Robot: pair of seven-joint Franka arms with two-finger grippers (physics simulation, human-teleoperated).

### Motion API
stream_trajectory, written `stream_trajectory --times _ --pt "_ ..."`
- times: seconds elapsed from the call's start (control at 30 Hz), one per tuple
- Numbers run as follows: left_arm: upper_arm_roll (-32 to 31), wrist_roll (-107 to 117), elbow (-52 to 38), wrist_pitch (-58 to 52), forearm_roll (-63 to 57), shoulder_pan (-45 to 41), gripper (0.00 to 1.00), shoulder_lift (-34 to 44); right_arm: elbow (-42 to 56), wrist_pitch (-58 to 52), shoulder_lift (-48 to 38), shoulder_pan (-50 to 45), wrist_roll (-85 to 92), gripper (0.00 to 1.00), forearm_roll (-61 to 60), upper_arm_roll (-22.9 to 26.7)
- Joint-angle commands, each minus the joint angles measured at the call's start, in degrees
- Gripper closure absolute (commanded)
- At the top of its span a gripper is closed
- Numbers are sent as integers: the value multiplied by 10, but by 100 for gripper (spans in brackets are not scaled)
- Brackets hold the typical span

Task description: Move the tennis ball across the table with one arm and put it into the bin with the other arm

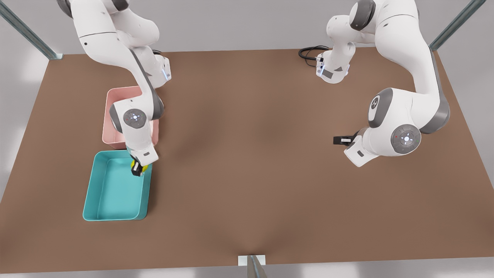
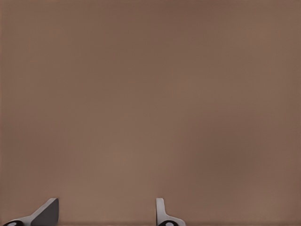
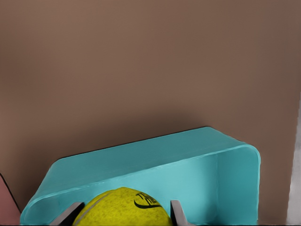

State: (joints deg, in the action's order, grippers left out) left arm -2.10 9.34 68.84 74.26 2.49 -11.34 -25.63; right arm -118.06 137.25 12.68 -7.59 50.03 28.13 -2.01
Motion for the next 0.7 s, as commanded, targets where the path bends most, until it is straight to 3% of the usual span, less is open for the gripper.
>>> stream_trajectory --times 0.0,0.1,0.3,0.33,0.37,0.53,0.57,0.6,0.63,0.67 --pt "0 0 0 0 0 0 0 1 59 -41 38 36 103 51 8 1" --pt "0 0 0 -2 0 0 0 1 178 -39 146 72 111 50 9 0" --pt "0 0 0 0 0 0 0 1 234 -32 222 101 110 50 -40 -2" --pt "0 0 0 0 0 0 0 1 234 -32 224 101 111 13 -44 -2" --pt "0 0 0 1 0 0 0 1 235 -32 223 104 111 0 -46 -2" --pt "0 0 0 1 0 -1 0 1 233 -37 220 105 109 0 -47 -5" --pt "0 -1 -1 0 -1 -1 0 1 236 -65 205 102 99 0 -110 -5" --pt "0 0 -1 0 -1 -1 0 1 273 -219 189 101 -31 0 -219 -4" --pt "0 -1 -2 0 -1 -1 0 1 341 -416 186 86 -291 0 -271 -5" --pt "0 -1 -3 0 -2 -1 0 1 397 -515 186 77 -462 0 -284 -5"
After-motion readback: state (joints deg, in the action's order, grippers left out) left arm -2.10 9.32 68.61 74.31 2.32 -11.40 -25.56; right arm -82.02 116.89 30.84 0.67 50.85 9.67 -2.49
